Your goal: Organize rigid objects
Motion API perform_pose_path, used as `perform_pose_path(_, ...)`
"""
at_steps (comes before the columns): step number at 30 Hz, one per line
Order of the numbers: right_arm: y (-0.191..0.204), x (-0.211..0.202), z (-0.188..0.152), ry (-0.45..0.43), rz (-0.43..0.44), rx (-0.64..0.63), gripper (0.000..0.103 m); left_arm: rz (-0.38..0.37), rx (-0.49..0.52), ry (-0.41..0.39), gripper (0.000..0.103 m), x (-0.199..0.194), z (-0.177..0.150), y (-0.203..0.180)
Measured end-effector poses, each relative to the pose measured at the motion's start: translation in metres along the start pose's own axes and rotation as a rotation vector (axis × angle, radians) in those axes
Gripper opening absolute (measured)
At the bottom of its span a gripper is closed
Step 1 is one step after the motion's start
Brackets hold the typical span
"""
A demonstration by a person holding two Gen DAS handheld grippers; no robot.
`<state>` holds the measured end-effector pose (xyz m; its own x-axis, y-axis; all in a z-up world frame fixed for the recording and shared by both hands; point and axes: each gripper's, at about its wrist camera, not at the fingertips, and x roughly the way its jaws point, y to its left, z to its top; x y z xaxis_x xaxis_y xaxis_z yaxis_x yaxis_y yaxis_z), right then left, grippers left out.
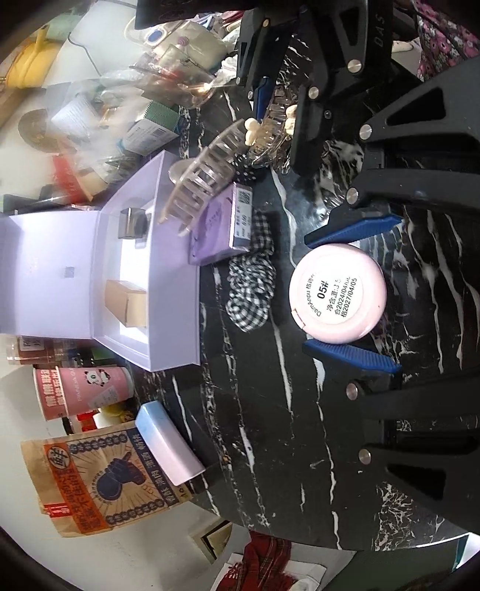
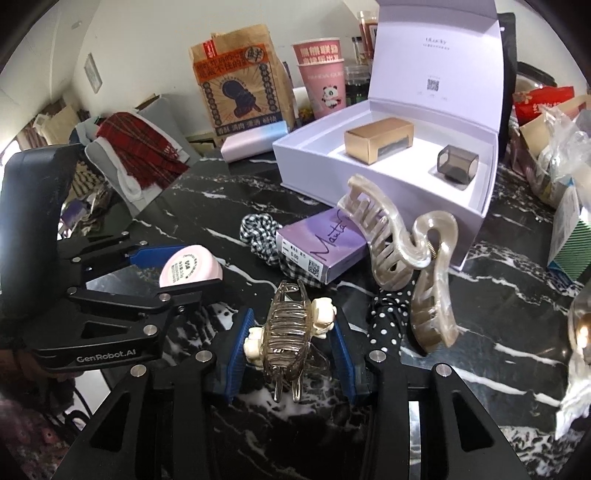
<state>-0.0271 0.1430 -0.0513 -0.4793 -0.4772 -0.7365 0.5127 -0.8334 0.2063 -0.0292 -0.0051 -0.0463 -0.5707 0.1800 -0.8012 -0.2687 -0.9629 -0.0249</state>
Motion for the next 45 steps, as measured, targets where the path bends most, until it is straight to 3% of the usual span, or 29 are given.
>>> perform_pose_path(9,-0.005,-0.022,0.003,-0.040,-0.016,0.002,0.041,-0.015,0.034,-0.022,0.050,-0.007,0.015,-0.018)
perform_pose_path(21,-0.019,-0.043,0.017,-0.074,-0.040,-0.004,0.041,-0.090,0.050,-0.034,0.050,-0.004,0.042,-0.037)
perform_pose_path(45,-0.050,-0.049,0.071,-0.125,-0.034,-0.058,0.041,-0.100,0.127,-0.069,0.050,0.005,0.103,-0.040)
